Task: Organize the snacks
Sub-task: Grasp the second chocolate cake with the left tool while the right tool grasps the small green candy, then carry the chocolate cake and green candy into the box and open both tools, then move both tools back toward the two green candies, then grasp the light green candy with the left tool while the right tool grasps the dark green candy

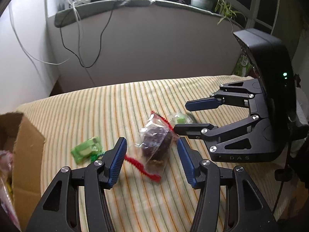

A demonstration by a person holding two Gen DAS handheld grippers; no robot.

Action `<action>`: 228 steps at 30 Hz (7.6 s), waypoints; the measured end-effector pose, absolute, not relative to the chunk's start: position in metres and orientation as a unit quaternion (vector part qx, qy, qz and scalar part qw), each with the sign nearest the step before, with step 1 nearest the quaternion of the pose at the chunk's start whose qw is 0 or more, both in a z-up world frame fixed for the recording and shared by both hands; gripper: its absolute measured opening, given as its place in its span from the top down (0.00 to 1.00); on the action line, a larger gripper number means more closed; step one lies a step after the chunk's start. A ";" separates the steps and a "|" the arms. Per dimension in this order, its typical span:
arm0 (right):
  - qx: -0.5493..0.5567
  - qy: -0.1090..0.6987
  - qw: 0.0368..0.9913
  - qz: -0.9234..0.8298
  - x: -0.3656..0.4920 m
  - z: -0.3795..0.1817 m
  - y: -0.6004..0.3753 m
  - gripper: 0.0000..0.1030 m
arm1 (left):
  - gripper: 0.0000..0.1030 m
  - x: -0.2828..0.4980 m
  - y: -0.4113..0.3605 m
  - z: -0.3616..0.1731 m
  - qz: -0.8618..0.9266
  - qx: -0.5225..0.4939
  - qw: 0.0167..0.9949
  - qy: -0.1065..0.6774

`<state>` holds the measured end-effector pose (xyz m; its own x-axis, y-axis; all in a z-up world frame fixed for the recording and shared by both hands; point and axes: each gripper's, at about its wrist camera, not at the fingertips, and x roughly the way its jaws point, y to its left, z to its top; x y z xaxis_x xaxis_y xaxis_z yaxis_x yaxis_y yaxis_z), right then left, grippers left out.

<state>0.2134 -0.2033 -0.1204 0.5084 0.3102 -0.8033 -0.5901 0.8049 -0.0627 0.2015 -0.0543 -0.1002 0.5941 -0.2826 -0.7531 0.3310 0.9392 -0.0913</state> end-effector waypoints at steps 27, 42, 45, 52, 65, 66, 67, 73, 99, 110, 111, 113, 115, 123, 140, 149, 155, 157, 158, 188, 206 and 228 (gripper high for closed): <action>-0.159 0.408 0.862 0.256 0.206 -0.106 -0.204 0.81 | 0.63 0.184 -0.042 -0.089 -0.163 0.000 0.903 0.396; -0.167 0.347 0.881 0.275 0.160 -0.049 -0.172 0.81 | 0.63 0.135 0.000 -0.047 -0.124 -0.013 0.931 0.343; -0.173 0.336 0.881 0.285 0.154 -0.040 -0.157 0.81 | 0.63 0.125 0.014 -0.041 -0.112 -0.019 0.935 0.335; -0.184 0.315 0.878 0.309 0.143 -0.026 -0.120 0.81 | 0.63 0.102 0.049 -0.034 -0.075 -0.030 0.943 0.322; -0.200 0.304 0.861 0.354 0.144 -0.023 -0.046 0.81 | 0.63 0.075 0.119 -0.037 0.001 -0.059 0.946 0.318; -0.201 0.305 0.860 0.358 0.145 -0.023 -0.039 0.81 | 0.63 0.073 0.123 -0.038 0.006 -0.061 0.946 0.318; -0.202 0.304 0.858 0.361 0.146 -0.023 -0.033 0.81 | 0.63 0.071 0.128 -0.039 0.012 -0.064 0.946 0.319; -0.205 0.309 0.849 0.376 0.153 -0.028 -0.003 0.81 | 0.63 0.062 0.156 -0.045 0.041 -0.074 0.943 0.321; -0.211 0.339 0.825 0.399 0.196 -0.059 0.092 0.81 | 0.60 0.057 0.187 -0.058 0.065 -0.083 0.940 0.324; -0.203 0.323 0.841 0.385 0.196 -0.053 0.088 0.21 | 0.37 0.056 0.184 -0.058 0.077 -0.069 0.940 0.324; -0.203 0.322 0.842 0.383 0.196 -0.052 0.087 0.16 | 0.35 0.056 0.183 -0.057 0.078 -0.068 0.940 0.324; -0.203 0.320 0.844 0.380 0.195 -0.050 0.085 0.14 | 0.35 0.056 0.182 -0.057 0.078 -0.066 0.940 0.326; -0.206 0.319 0.844 0.379 0.194 -0.048 0.084 0.14 | 0.34 0.055 0.180 -0.056 0.078 -0.062 0.940 0.326; -0.203 0.312 0.850 0.372 0.190 -0.039 0.070 0.14 | 0.30 0.054 0.171 -0.052 0.081 -0.055 0.941 0.323; -0.182 0.295 0.869 0.353 0.181 -0.015 -0.006 0.14 | 0.30 0.061 0.124 -0.039 0.036 -0.049 0.950 0.305; -0.178 0.323 0.870 0.327 0.194 -0.032 -0.079 0.14 | 0.32 0.081 0.076 -0.044 -0.023 -0.043 0.949 0.311; -0.191 0.352 0.849 0.344 0.200 -0.063 -0.101 0.21 | 0.56 0.098 0.046 -0.059 -0.056 -0.033 0.939 0.338; -0.199 0.362 0.838 0.355 0.200 -0.073 -0.101 0.31 | 0.62 0.101 0.041 -0.064 -0.064 -0.033 0.936 0.344; -0.203 0.369 0.831 0.364 0.201 -0.079 -0.101 0.36 | 0.63 0.104 0.038 -0.066 -0.068 -0.034 0.935 0.348; -0.224 0.413 0.797 0.378 0.226 -0.134 -0.119 0.75 | 0.68 0.181 0.013 -0.110 -0.064 -0.042 0.910 0.408; -0.200 0.415 0.810 0.362 0.227 -0.130 -0.147 0.75 | 0.64 0.234 0.019 -0.124 -0.086 -0.075 0.894 0.434; -0.196 0.420 0.825 0.322 0.224 -0.130 -0.157 0.75 | 0.81 0.213 -0.002 -0.124 -0.087 -0.025 0.895 0.438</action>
